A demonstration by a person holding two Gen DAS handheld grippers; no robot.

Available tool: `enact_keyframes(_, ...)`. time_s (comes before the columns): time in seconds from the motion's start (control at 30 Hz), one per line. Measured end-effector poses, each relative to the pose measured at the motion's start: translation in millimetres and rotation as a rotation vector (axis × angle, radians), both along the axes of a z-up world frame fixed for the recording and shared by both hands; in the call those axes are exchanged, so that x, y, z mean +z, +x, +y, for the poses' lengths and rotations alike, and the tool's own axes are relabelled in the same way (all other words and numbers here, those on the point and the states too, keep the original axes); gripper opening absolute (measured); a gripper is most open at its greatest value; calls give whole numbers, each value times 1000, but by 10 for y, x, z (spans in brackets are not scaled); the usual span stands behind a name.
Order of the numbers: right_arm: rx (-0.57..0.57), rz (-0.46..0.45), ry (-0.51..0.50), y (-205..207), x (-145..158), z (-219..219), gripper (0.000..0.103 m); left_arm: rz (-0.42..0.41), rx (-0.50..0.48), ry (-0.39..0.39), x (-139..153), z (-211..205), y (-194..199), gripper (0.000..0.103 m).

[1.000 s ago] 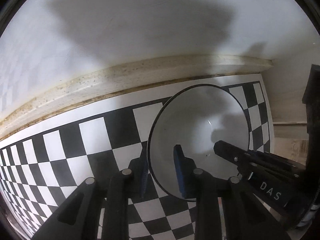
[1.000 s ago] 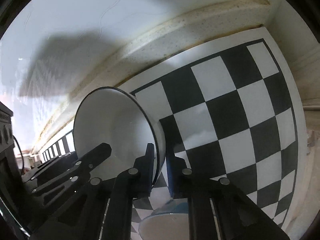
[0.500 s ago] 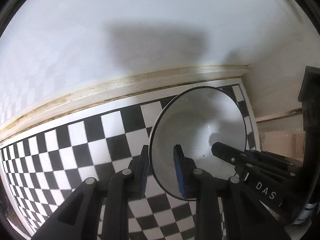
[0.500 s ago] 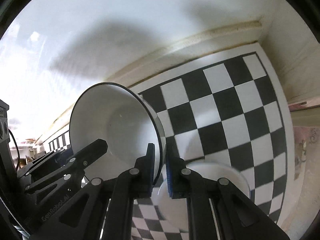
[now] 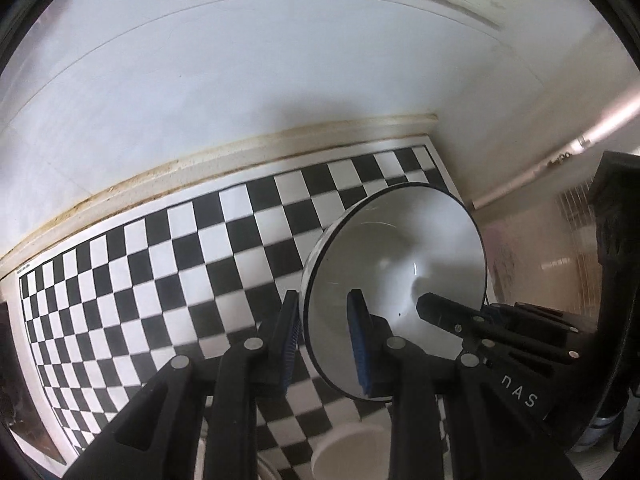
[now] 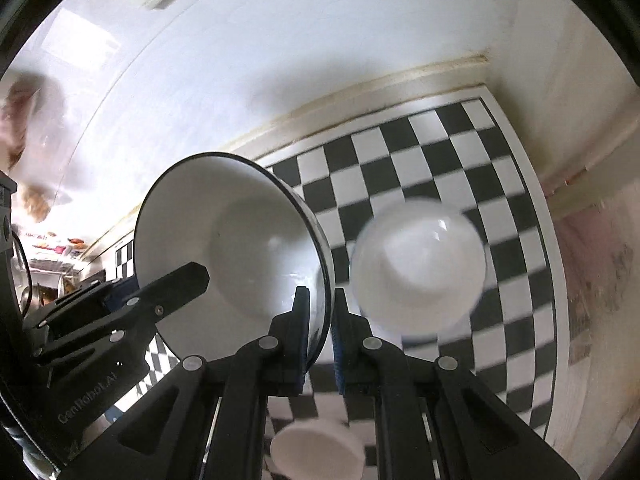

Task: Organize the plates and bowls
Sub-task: 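Lift the nested bowls toward the blue-dotted bowl with both tools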

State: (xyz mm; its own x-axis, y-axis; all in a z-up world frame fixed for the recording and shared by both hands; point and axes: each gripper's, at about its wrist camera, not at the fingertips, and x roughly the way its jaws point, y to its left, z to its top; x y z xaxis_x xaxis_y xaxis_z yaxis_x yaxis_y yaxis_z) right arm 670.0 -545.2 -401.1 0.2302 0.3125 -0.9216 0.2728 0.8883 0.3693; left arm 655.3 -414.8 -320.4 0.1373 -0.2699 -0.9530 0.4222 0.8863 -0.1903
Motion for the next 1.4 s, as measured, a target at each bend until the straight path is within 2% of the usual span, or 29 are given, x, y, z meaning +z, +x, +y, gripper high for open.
enact_keyframes(0.3, -39, 32, 9, -823, 77, 210, 12, 56, -93, 12, -89, 168, -679, 22)
enact_keyframes(0.43, -46, 70, 19, -1181, -4, 324, 12, 93, -121, 28, -241, 245, -926, 22)
enact_keyframes(0.6, -58, 135, 54, -1552, -293, 427, 12, 158, -136, 50, -525, 327, -1163, 22)
enact_keyframes(0.87, -48, 232, 70, -1820, -778, 501, 12, 225, -166, 132, -963, 328, -1361, 22)
enact_keyframes(1.4, -31, 314, 86, -2065, -971, 485, 12, 287, -170, 174, -1199, 339, -1600, 22)
